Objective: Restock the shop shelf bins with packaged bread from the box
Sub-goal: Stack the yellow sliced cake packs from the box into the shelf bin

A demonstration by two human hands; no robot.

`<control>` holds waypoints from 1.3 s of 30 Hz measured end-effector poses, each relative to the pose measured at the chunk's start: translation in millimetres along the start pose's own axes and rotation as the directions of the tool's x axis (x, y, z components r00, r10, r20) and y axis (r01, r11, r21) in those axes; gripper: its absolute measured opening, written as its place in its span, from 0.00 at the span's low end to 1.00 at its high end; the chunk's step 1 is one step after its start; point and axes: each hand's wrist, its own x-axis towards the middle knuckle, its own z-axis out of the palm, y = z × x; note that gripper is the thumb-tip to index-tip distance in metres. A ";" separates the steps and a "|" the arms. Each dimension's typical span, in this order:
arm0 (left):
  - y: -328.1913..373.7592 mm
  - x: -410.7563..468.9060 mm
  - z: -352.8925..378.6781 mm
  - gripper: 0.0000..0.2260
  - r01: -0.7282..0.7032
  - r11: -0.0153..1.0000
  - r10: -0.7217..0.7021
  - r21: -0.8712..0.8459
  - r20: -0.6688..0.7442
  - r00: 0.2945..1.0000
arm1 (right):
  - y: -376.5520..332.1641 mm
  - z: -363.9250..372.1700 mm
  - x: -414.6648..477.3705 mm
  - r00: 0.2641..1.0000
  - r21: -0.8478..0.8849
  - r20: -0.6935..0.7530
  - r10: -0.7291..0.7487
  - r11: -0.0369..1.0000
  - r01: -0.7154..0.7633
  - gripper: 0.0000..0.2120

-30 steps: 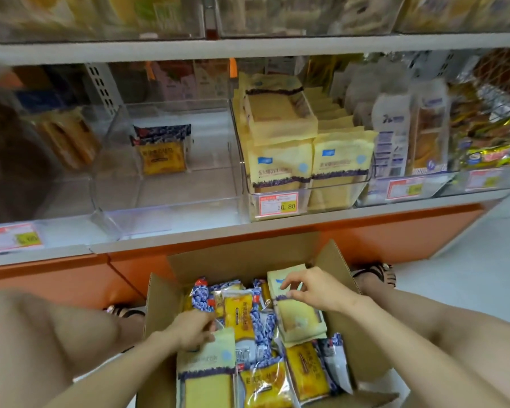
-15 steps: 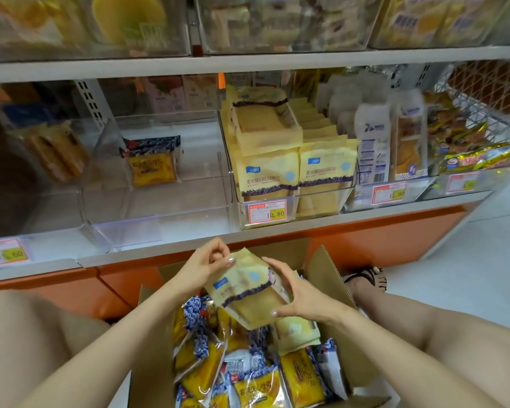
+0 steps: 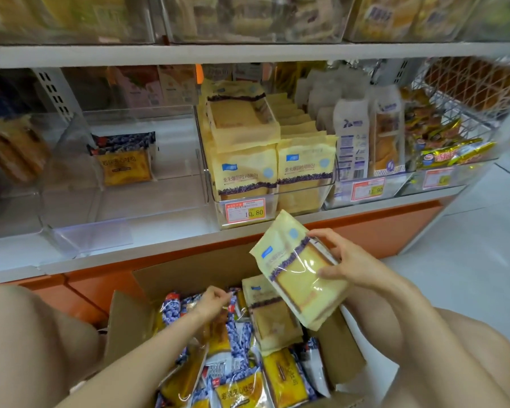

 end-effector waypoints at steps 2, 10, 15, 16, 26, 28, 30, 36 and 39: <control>-7.6 5.5 22.0 0.08 0.043 0.999 -0.042 -0.029 0.024 0.999 | 3.8 -9.4 0.7 1.000 -0.010 0.002 0.026 1.000 -0.026 0.31; -3.3 22.3 79.7 0.30 0.205 0.978 -0.202 -0.044 0.063 0.977 | 15.8 -18.8 17.3 0.995 -0.058 0.012 0.101 0.993 -0.100 0.33; -7.3 31.6 99.2 0.27 0.180 0.964 -0.181 -0.195 0.010 0.983 | 13.0 -18.7 25.8 0.994 -0.148 0.042 0.098 0.985 -0.090 0.33; -7.9 31.0 101.8 0.27 0.156 0.967 -0.158 -0.200 0.006 0.987 | 11.9 -18.9 27.2 0.994 -0.178 0.046 0.096 0.980 -0.086 0.33; -14.5 8.6 103.2 0.20 -0.143 0.988 0.129 -0.060 -0.190 0.973 | 5.3 -18.5 27.6 0.994 -0.172 0.069 0.088 0.982 -0.075 0.33; -12.7 0.2 92.2 0.18 -0.234 0.972 0.236 0.032 -0.180 0.955 | 4.9 -21.2 23.0 0.995 -0.152 0.063 0.083 0.986 -0.073 0.32; -9.0 -9.1 77.6 0.18 -0.319 0.944 0.328 0.084 -0.125 0.937 | 4.1 -24.1 17.7 0.996 -0.118 0.056 0.067 0.991 -0.060 0.31; 19.9 -41.2 36.4 0.15 -0.443 0.893 0.437 0.080 0.083 0.896 | -0.1 -30.5 -3.3 1.000 0.086 0.011 0.009 0.996 -0.010 0.30; 40.8 -62.2 21.2 0.15 -0.455 0.890 0.449 0.037 0.106 0.887 | -2.4 -35.2 -16.9 1.000 0.177 -0.021 -0.021 0.984 0.025 0.30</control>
